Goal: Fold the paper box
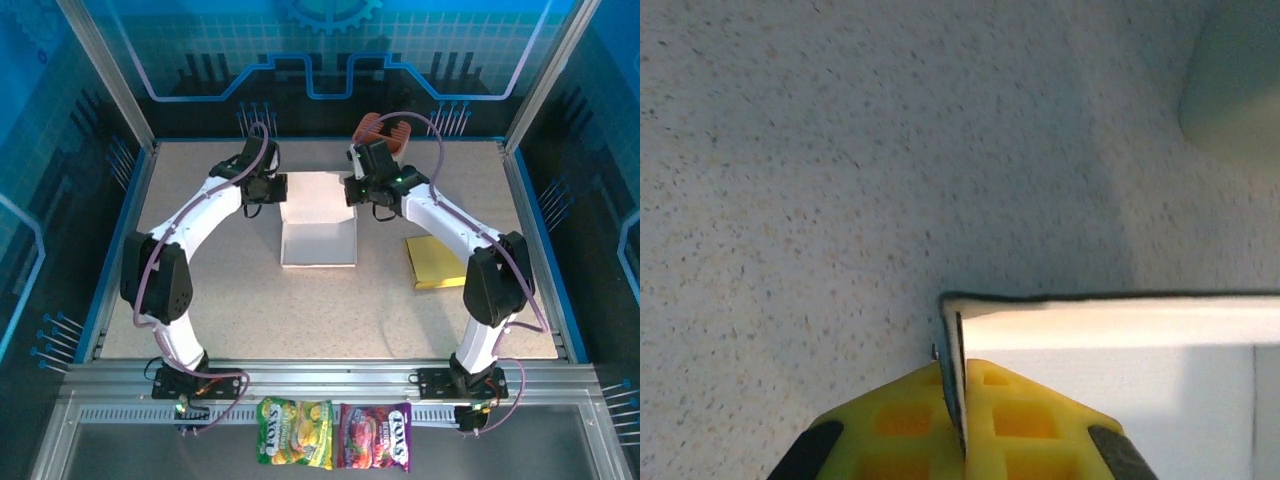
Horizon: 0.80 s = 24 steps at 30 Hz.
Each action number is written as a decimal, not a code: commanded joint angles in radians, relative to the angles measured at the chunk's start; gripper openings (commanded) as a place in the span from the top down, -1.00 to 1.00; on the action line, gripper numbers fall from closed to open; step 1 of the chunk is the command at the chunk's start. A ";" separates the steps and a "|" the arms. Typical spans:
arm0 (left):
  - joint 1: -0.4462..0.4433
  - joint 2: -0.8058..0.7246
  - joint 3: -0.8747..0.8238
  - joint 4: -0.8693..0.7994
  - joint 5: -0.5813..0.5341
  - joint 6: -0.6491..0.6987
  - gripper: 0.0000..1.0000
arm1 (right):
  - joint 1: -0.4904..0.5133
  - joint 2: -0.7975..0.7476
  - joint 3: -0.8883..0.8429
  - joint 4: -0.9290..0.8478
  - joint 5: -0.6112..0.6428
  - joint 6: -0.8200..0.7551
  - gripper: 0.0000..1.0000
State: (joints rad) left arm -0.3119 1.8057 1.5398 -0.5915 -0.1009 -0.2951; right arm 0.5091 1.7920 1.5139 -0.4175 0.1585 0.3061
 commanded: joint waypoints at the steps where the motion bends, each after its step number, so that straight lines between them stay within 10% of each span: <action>1: -0.019 0.047 0.070 0.109 0.079 -0.099 1.00 | 0.058 0.048 0.001 0.220 -0.054 0.090 1.00; 24: 0.010 -0.147 -0.502 0.888 0.295 -0.067 1.00 | 0.127 0.099 -0.381 1.154 0.115 0.197 1.00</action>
State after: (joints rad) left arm -0.2676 1.6917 1.0767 0.0975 0.0002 -0.3611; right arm 0.5434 1.8847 1.1446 0.4938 0.3779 0.4759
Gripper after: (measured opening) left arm 0.050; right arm 0.062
